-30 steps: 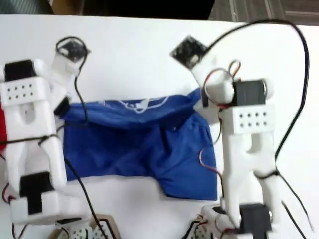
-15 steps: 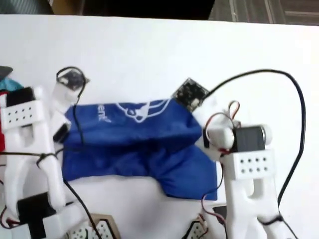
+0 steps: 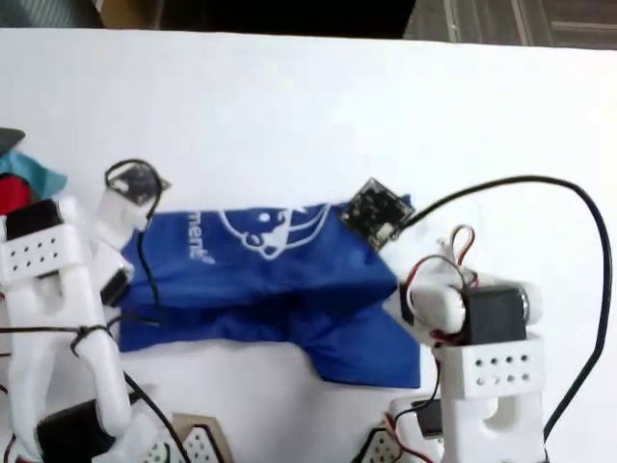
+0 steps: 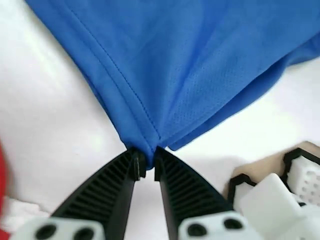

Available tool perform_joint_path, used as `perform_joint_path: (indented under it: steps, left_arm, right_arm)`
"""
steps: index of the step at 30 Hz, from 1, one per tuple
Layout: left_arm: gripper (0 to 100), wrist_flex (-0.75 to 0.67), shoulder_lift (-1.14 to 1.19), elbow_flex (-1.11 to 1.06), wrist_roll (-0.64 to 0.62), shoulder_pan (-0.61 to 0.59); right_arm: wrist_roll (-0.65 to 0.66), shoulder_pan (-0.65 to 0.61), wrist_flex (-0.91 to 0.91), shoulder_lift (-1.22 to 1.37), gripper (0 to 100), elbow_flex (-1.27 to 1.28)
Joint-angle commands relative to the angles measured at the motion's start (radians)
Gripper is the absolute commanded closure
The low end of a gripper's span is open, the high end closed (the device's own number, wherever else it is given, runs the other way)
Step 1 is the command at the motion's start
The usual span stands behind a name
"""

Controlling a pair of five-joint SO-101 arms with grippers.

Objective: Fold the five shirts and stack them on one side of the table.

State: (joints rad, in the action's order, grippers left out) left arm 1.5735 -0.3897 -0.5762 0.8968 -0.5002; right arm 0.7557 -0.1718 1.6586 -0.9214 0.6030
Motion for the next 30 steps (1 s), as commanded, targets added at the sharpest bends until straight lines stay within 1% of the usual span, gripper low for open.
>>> perform_joint_path:
  steps: [1,9,15,23,26,30]
  left_arm:
    - [97,-0.017,-0.04,-0.019,0.012,-0.011]
    - [97,-0.011,-0.041,-0.039,0.012,-0.011]
    - [97,-0.002,-0.049,-0.036,0.012,-0.011]
    - [97,0.049,-0.195,-0.042,0.012,-0.009]
    - [97,0.031,-0.212,-0.091,0.014,-0.006]
    - [97,-0.054,-0.207,-0.2,0.032,-0.006]
  right_arm:
    - [0.008,-0.002,0.01,-0.05,97.8,0.046]
    - [0.006,0.001,0.012,-0.203,97.8,0.172]
    - [0.005,0.002,0.041,-0.248,97.8,0.18]
    - [0.003,0.002,0.045,-0.248,97.8,0.18]
    - [0.003,0.002,0.045,-0.248,97.8,0.18]
    - [0.003,0.002,0.044,-0.248,97.8,0.186]
